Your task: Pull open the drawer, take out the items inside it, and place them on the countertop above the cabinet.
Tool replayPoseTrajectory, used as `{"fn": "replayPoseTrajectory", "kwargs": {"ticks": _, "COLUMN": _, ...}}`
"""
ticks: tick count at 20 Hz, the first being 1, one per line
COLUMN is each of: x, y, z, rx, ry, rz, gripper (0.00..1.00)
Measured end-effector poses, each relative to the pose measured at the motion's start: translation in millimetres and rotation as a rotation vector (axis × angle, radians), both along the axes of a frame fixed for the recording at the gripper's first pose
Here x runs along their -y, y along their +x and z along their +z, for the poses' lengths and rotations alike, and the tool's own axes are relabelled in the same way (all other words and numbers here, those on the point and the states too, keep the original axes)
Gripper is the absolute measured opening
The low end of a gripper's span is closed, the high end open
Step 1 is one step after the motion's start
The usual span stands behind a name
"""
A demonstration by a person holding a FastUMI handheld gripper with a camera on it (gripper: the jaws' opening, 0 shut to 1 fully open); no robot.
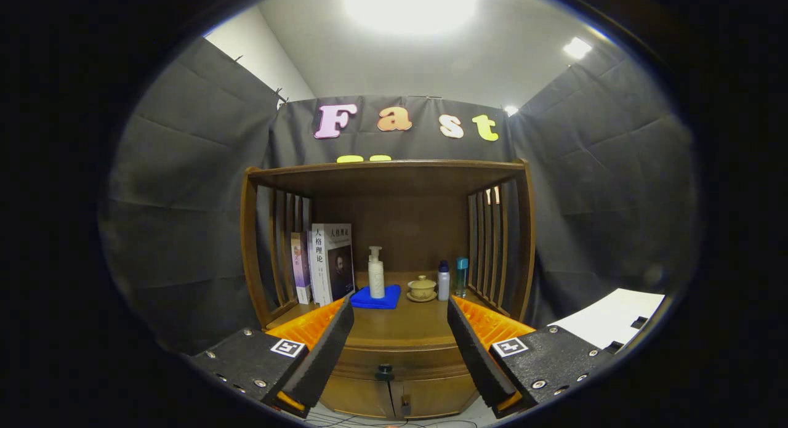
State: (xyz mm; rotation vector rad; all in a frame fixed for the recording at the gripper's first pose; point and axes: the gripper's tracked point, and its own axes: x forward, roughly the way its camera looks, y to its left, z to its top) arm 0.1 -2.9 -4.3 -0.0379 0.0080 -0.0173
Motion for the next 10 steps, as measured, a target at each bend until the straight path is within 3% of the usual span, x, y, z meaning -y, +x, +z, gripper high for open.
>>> {"fn": "replayPoseTrajectory", "kwargs": {"ticks": 10, "x": 2, "y": 14, "z": -29, "rx": -0.023, "ry": 0.047, "rz": 0.023, "gripper": 0.95}}
